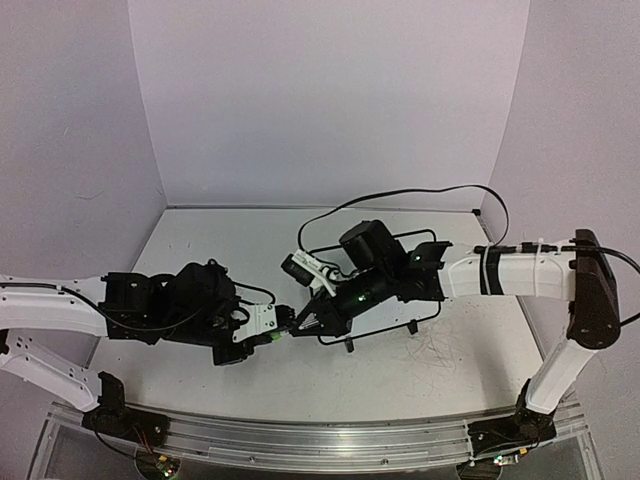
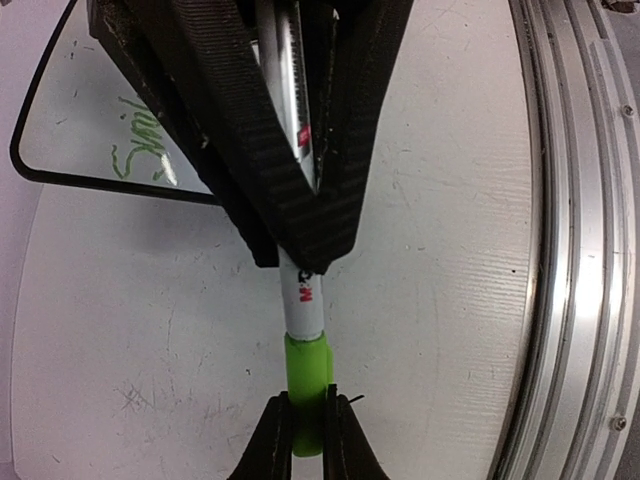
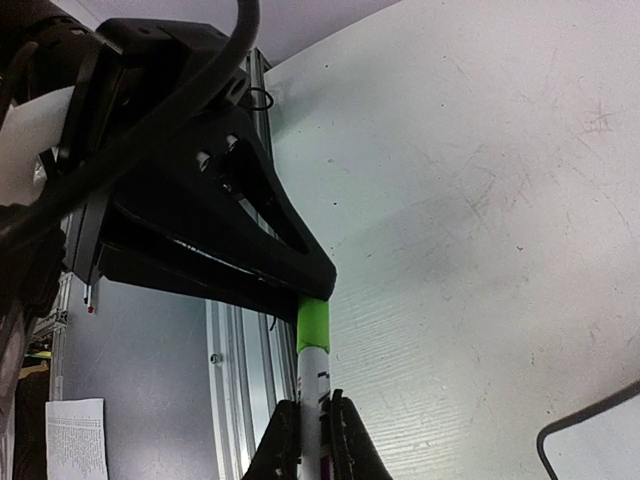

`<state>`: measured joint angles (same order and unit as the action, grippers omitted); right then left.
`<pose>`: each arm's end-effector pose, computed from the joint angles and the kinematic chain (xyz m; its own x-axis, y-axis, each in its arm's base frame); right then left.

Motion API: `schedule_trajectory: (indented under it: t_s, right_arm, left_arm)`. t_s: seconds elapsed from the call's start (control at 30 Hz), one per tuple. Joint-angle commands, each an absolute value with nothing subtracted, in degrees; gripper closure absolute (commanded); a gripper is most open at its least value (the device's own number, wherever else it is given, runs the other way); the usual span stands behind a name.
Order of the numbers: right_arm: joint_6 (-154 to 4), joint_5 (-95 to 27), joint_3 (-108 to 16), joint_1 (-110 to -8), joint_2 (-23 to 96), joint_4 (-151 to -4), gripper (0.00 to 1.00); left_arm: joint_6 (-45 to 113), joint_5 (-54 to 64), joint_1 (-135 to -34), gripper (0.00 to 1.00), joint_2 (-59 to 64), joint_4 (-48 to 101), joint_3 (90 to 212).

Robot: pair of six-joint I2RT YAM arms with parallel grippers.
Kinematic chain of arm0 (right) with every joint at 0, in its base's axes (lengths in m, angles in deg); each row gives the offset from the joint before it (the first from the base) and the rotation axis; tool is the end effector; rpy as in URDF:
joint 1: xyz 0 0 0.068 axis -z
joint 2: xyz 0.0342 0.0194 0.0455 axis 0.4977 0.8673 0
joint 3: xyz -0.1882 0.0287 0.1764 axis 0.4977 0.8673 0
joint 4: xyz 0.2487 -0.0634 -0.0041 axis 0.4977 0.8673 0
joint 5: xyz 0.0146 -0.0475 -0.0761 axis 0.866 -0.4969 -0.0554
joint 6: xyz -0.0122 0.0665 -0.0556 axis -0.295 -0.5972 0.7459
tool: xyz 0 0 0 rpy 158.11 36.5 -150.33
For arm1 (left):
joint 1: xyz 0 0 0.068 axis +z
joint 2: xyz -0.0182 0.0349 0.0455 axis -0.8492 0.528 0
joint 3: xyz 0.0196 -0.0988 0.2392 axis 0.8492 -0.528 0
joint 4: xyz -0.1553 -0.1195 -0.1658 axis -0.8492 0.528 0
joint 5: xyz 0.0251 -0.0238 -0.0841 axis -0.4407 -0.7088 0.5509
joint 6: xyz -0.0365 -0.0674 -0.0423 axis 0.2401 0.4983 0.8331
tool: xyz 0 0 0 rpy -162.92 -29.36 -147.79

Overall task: Write a sentence on the whiteboard
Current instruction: Insert the whiteboard marker without the cap into the pen cap.

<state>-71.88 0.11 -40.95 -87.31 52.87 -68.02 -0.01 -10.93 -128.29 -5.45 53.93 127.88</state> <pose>0.1714 0.3647 0.2269 -0.3850 -0.5102 -0.7690 -0.8907 -0.0127 0.4543 0.1043 -0.2591 0.2200 0.1258 0.7665 -0.6298 0.9224 0.1433 0.3587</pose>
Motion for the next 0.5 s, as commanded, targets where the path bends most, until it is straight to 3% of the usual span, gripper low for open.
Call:
schedule_trajectory:
  t_s: [0.0, 0.47]
  right_arm:
    - [-72.13, 2.11, -45.46, -92.13, 58.12, -74.29, 1.00]
    - [-75.41, 0.83, -49.94, -95.88, 64.94, -82.72, 1.00]
  left_arm:
    - [-0.41, -7.98, -129.98, 1.00, -10.26, 41.31, 128.88]
    - [-0.60, -8.14, -131.52, 1.00, -11.98, 39.69, 127.14]
